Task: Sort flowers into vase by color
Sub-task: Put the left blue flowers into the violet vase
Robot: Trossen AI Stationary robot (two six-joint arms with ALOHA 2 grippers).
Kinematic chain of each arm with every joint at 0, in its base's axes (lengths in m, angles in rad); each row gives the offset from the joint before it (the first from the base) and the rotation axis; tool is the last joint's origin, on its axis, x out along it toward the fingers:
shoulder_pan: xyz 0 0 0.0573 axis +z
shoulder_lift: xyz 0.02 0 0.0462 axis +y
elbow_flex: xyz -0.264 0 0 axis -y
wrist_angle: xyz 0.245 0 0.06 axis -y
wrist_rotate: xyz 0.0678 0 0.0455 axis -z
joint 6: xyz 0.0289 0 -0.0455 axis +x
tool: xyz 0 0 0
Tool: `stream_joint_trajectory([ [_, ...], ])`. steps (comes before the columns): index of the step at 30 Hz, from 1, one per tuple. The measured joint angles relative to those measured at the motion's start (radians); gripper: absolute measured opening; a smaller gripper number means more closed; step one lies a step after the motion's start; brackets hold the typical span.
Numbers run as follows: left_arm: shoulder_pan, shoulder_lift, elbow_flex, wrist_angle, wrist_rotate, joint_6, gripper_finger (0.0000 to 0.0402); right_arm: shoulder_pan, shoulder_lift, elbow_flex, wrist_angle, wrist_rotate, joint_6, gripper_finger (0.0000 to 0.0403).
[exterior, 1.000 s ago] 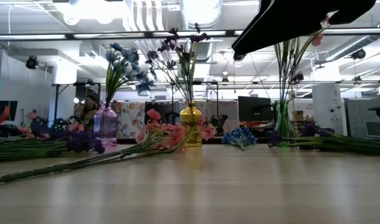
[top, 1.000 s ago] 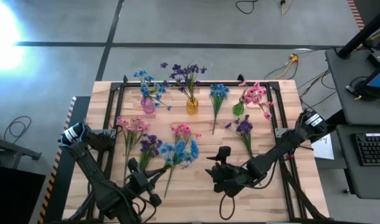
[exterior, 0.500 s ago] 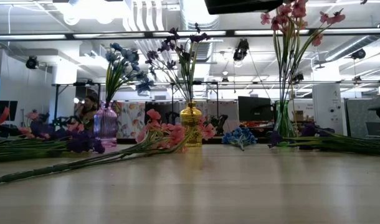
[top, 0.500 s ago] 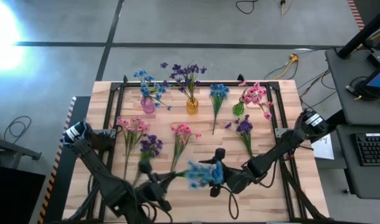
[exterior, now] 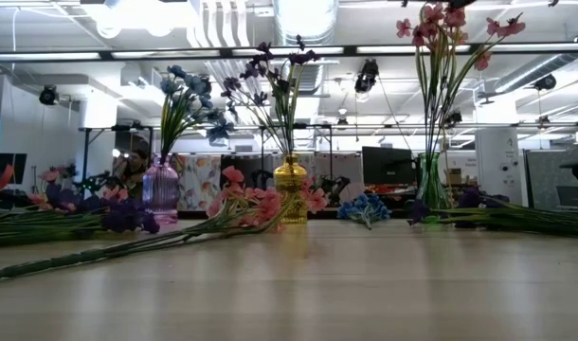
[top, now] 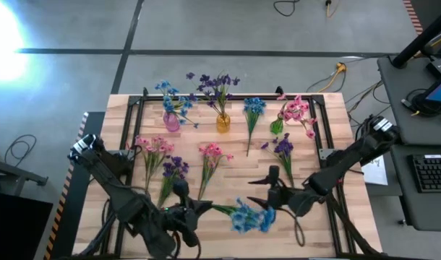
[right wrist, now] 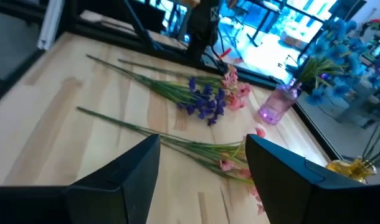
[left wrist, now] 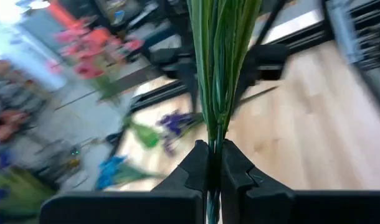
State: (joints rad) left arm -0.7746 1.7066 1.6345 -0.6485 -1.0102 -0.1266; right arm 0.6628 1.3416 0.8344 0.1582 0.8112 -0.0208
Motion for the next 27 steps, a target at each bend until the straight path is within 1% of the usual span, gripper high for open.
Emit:
stream_joint_trajectory([
  [3,0.03,-0.039,-0.089,0.175,0.113,0.131,0.0,0.01,-0.048,-0.031,0.004,0.0,0.0,0.0228],
  [5,0.048,-0.079,-0.171,0.315,0.189,0.207,0.0,0.012,-0.062,-0.043,0.012,0.0,0.003,0.0228],
  [8,0.079,-0.153,-0.33,0.586,0.282,0.304,0.0,0.014,-0.063,-0.049,0.015,-0.002,0.014,0.0228],
  [11,0.109,-0.216,-0.51,0.86,0.331,0.337,0.0,0.013,-0.04,-0.05,0.075,-0.003,0.015,0.0228],
  [13,0.124,-0.242,-0.618,1.033,0.348,0.338,0.0,0.013,-0.011,-0.051,0.147,-0.003,-0.007,0.0228],
  [16,0.13,-0.25,-0.754,1.275,0.351,0.339,0.0,0.013,0.041,-0.051,0.309,-0.002,-0.082,0.0228],
  [20,0.132,-0.217,-0.88,1.53,0.357,0.343,0.0,-0.014,0.121,-0.051,0.557,-0.002,-0.172,0.0228],
  [23,0.135,-0.176,-0.93,1.658,0.357,0.343,0.0,-0.05,0.181,-0.05,0.728,-0.005,-0.197,0.0228],
  [24,0.137,-0.161,-0.941,1.687,0.355,0.344,0.0,-0.065,0.2,-0.046,0.772,-0.022,-0.198,0.0228],
  [27,0.146,-0.116,-0.943,1.73,0.345,0.347,0.0,-0.103,0.243,-0.028,0.841,-0.133,-0.181,0.0228],
])
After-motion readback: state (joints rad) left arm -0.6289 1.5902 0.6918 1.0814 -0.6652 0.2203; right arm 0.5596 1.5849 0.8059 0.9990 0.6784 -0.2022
